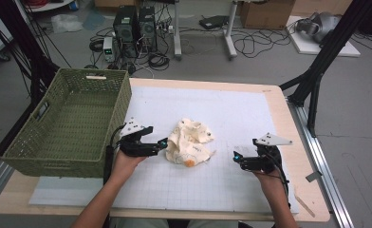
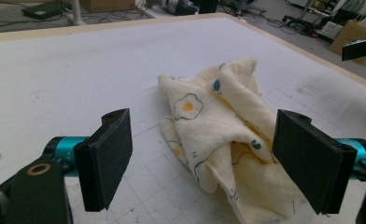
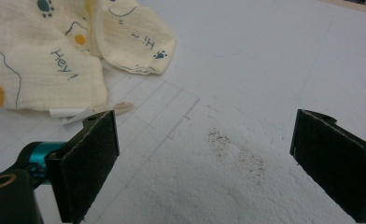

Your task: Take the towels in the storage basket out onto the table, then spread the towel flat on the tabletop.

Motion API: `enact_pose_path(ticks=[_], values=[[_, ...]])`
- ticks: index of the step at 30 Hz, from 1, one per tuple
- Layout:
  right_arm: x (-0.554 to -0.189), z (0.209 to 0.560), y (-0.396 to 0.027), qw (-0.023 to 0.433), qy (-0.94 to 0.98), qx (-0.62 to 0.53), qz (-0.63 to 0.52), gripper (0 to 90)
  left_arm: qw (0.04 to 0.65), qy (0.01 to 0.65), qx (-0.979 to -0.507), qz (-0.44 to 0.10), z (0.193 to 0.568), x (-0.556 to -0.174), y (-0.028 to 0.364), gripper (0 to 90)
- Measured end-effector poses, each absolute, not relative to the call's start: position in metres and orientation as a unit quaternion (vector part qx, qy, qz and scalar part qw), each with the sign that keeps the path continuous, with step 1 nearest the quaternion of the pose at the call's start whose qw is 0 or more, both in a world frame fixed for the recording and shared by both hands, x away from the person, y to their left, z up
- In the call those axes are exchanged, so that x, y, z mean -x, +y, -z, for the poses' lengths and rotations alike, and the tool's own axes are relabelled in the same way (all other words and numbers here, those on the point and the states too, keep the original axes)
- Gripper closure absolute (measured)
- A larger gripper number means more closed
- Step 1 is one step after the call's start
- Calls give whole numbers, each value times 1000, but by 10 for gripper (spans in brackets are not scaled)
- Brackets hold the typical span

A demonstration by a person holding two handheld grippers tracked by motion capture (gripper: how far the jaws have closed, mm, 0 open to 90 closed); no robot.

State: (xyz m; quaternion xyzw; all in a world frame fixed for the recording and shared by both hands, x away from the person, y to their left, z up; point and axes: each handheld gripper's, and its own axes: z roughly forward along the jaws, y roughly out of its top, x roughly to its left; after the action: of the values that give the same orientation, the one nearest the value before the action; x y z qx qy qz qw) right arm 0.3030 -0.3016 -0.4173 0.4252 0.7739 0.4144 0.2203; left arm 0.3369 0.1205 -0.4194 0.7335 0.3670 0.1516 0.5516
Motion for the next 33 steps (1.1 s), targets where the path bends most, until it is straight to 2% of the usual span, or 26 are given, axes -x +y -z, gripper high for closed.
enact_pose_path(ticks=[18, 33], values=[[-305, 417, -304, 220, 765, -429, -427, 71, 541, 378, -736, -148, 421, -338, 127, 207], [-312, 421, -278, 209, 776, -397, -443, 77, 526, 392, -739, -155, 423, -338, 130, 226]])
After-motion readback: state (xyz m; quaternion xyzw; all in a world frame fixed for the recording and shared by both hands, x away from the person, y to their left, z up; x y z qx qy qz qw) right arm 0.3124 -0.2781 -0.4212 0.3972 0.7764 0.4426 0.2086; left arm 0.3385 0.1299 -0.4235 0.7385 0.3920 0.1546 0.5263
